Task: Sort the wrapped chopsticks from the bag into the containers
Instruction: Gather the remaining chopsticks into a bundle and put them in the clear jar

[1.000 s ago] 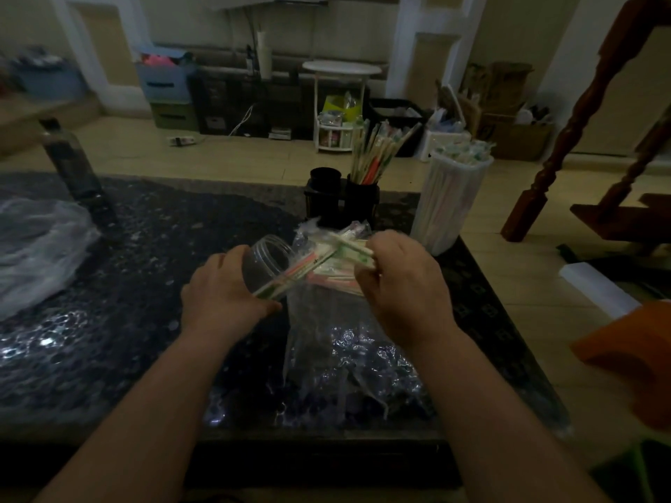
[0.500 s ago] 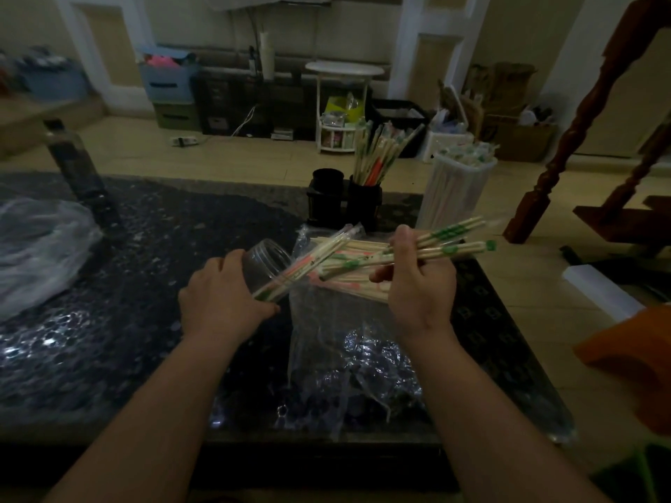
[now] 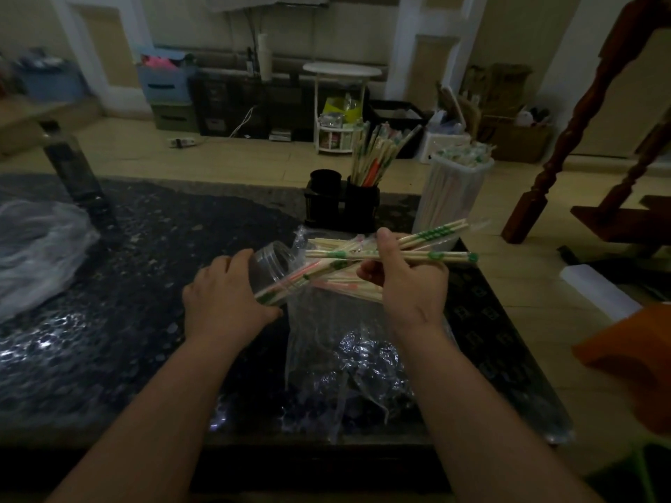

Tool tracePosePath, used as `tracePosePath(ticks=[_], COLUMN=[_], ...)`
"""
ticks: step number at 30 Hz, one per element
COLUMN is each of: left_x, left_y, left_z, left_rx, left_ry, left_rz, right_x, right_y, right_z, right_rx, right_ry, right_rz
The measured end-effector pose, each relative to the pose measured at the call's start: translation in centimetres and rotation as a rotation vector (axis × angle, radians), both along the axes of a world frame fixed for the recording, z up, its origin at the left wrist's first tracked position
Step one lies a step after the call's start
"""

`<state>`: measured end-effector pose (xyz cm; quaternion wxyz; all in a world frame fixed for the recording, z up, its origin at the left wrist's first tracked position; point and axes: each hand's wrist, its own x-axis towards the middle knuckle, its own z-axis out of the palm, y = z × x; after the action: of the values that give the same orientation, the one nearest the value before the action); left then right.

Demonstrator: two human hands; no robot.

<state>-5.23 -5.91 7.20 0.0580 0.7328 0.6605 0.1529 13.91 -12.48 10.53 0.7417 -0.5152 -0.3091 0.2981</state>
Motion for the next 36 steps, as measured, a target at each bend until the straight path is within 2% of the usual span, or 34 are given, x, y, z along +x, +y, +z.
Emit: tracePosePath(ticks=[5,10,12,15,19,24,28,31,33,36], left_x=[0.1,0.1,0.2,0.2,0.2,0.0,-0.2,-0.3,-0.3,-0.2], left_y=[-0.1,-0.2,-0.2,-0.3,-0.2,-0.1,0.0,0.1,0.1,0.1], left_z=[0.0,0.1,0.1,0.0,0.0,0.1,0.0,0.0,0.0,0.0], left_rx=[0.024,0.007,0.022,0.021,0.030,0.016,0.003,-0.012,-0.004,0.001], left_ry=[0.022,-0.042,-0.039,-0.048,-0.060,-0.073,-0.068,-0.094,-0.087,-0.079], left_rz=[0.007,-0.033,-0.046,-0.058,-0.065,-0.023,0.014,0.007,0.008,0.013], right_x=[0.3,0.4,0.6,0.8,0.2,1.5,2.0,2.3,2.3,1.8], right_y=[0.1,0.7,1.0,1.2,1.1,1.0,1.1,0.8,0.5,0.2], right_z=[0.3,-1.3,-1.5,-1.3,-1.8,-1.2,-2.0,-2.4,-2.4,-3.2], right_rx=[0.037,-0.232,-0.241,-0.156,-0.234,-0.253,-0.442,-0.651,-0.845,-1.091], right_ry=[0.052,-0.021,-0.011,0.133,-0.027,-0.063,-0.310,-0.736,-1.042,-1.259], right_rz=[-0.010,0.210,0.143,0.083,0.237,0.138,0.276,0.437,0.651,0.897])
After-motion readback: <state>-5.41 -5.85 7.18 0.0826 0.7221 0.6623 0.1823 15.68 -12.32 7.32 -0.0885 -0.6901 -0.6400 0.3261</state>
